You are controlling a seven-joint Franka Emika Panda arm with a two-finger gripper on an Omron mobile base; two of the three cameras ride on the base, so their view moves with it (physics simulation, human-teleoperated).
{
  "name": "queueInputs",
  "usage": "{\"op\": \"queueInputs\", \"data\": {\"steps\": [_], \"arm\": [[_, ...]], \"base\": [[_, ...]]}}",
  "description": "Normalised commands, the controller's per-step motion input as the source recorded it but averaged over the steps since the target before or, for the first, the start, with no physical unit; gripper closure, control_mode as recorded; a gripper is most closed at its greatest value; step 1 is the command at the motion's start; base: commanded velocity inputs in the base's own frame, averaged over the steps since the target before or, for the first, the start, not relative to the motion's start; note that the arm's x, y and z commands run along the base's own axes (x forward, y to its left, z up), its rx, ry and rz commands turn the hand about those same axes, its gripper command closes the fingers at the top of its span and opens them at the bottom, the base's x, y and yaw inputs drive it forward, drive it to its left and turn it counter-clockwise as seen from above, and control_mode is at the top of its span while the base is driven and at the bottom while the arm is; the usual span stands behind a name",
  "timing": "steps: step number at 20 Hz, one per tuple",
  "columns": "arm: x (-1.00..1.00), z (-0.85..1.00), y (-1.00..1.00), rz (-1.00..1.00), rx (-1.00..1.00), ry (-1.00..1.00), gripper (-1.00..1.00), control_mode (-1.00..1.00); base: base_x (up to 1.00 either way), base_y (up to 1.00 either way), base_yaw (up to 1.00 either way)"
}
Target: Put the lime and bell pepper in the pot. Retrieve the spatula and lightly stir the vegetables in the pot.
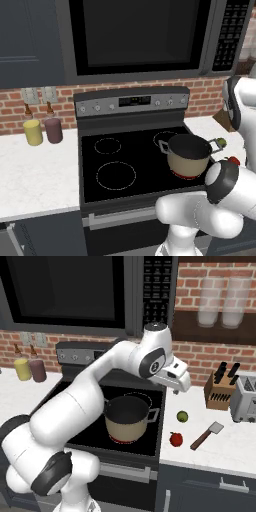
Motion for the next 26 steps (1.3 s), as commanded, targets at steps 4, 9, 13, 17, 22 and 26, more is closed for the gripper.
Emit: {"op": "queueInputs", "data": {"steps": [4, 9, 13, 17, 22, 26], "arm": [[0.25, -0.37, -0.61, -0.03, 0.05, 0.02, -1.00, -1.00], [0.36, -0.48, -0.34, 0.00, 0.02, 0.01, -1.00, -1.00], [0.38, -0.50, -0.29, 0.00, 0.02, 0.00, -1.00, -1.00], [0.43, -0.40, -0.18, 0.00, 0.05, 0.00, -1.00, -1.00], [0.40, -0.34, -0.06, 0.00, 0.08, 0.00, -1.00, -1.00], [0.34, -0.43, 0.00, 0.00, 0.12, 0.01, -1.00, -1.00]], "base": [[0.00, 0.00, 0.00], [0.00, 0.00, 0.00], [0.00, 0.00, 0.00], [0.00, 0.00, 0.00], [0.00, 0.00, 0.00], [0.00, 0.00, 0.00]]}}
